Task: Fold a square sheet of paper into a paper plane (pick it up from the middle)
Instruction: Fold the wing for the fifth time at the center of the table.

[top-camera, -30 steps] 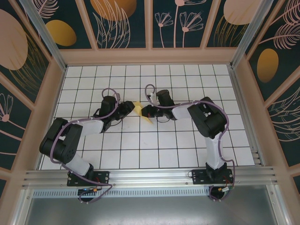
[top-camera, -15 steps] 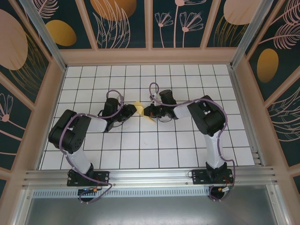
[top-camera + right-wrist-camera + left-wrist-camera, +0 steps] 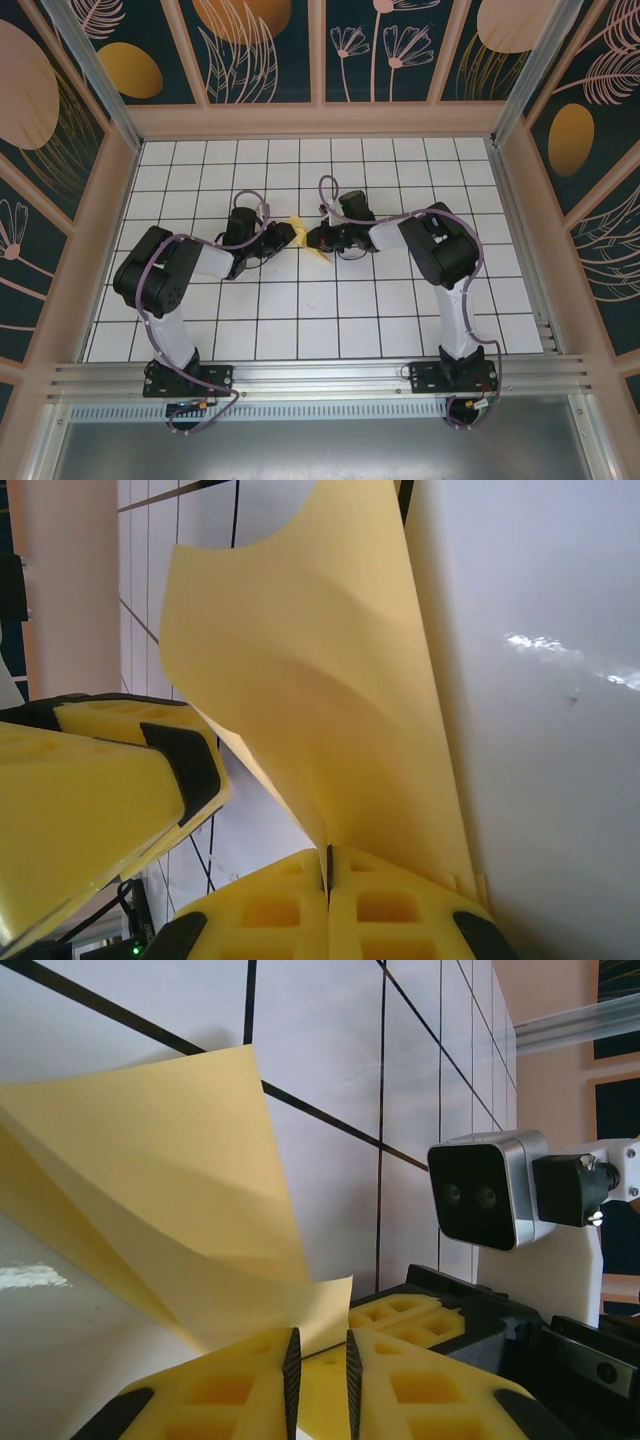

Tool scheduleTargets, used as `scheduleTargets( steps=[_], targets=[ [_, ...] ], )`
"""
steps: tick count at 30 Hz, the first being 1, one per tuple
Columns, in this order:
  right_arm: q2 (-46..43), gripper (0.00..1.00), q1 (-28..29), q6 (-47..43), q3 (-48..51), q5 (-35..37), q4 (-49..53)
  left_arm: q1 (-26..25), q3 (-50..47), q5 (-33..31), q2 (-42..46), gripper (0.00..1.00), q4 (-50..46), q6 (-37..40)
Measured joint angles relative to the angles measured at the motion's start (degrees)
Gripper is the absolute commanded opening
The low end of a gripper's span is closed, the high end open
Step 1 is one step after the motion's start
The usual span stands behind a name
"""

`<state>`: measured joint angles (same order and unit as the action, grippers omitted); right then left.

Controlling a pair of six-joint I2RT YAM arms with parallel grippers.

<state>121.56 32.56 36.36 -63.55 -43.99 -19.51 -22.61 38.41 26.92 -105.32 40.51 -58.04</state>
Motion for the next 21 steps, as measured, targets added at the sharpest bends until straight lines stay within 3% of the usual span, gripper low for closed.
scheduleTargets(
  steps=[9, 21],
  targets=[
    [0.2, 0.00, 0.0, -0.4, -1.7, 0.2, 3.5, -0.2, 1.7, 0.1, -2.6, 0.15, -0.7, 1.3],
    [0.5, 0.00, 0.0, 0.0, -2.4, 0.3, 5.0, -0.2, 0.7, 0.0, -3.5, 0.16, 0.4, 2.5]
  ],
)
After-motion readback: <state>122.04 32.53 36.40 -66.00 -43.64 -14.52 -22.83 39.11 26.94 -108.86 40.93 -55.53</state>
